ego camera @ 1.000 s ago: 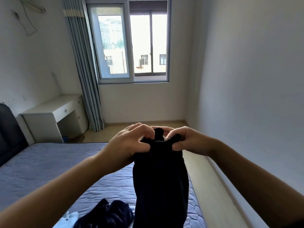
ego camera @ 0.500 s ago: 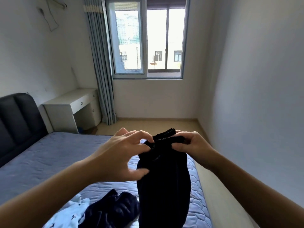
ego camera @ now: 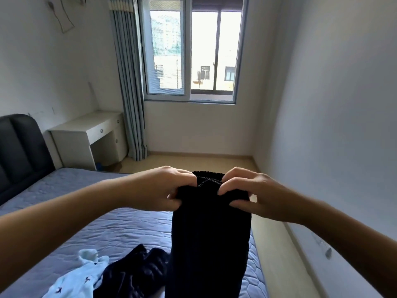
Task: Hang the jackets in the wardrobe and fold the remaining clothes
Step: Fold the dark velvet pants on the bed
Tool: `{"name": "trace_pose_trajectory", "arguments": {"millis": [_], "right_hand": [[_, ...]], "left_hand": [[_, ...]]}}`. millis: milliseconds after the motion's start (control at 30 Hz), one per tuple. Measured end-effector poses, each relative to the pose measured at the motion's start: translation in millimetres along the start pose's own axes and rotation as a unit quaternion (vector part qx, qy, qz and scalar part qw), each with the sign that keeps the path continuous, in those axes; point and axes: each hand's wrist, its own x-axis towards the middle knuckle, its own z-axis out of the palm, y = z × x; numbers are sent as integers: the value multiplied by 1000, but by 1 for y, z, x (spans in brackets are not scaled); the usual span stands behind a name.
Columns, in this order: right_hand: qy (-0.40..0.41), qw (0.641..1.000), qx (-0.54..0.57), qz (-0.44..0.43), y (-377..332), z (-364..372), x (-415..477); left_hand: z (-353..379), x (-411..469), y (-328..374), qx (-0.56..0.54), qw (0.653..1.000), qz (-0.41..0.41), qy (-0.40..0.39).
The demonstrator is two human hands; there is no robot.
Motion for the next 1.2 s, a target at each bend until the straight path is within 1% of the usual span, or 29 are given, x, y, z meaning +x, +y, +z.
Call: {"name": "trace_pose_trajectory", "arguments": {"millis": [167,300,367,433,500,533,600,667,733,800,867,933,967,1000,1033,1067,1133,1167,1200], "right_hand": [[-105,993,-13,57,-12,-17,-2],[-192,974,-100,68,-27,-18,1],[-230,962,-125,78,-35,-20,2],[-237,958,-129,94,-36,-30,3],[-199,968,-113,107,-33,-43,5],[-171,974,-100,108,-31,-48,8],[-119,987,-57,96,-29,-54,16],[-67,994,-32,76,-28,-57,23],[0,996,11,86,-24,-60,28],[71,987,77,119,-22,-60,30],[120,975,97,159,-21,-59,31],[145,959,128,205,-21,-63,34],[131,949,160,238,-19,-69,36],[88,936,193,280,-16,-75,38],[25,921,218,323,-12,-81,41],[-45,902,236,359,-7,-86,45],[-162,868,243,401,6,-87,55],[-198,859,216,421,15,-84,61],[-220,856,158,439,27,-79,68]], "left_hand": [[-6,3,3,4,998,34,-49],[-13,6,4,27,997,56,-54],[-17,1,-1,65,994,59,-60],[-26,-8,-10,151,985,56,-55],[-38,-11,-17,218,973,64,-27],[-43,-10,-16,230,970,78,-9],[-50,-2,-10,220,969,106,30],[-53,7,-3,172,977,105,75],[-53,15,1,86,987,45,131],[-55,24,4,-1,984,-35,174],[-58,33,6,-31,978,-99,182],[-65,39,6,-54,974,-135,176],[-69,42,5,-83,973,-141,160],[-73,45,5,-113,974,-147,126],[-76,49,4,-131,975,-160,76],[-78,55,1,-123,976,-177,16],[-76,73,-5,-40,974,-204,-90],[-70,84,-8,7,968,-212,-131],[-63,98,-13,43,961,-222,-161]]}}
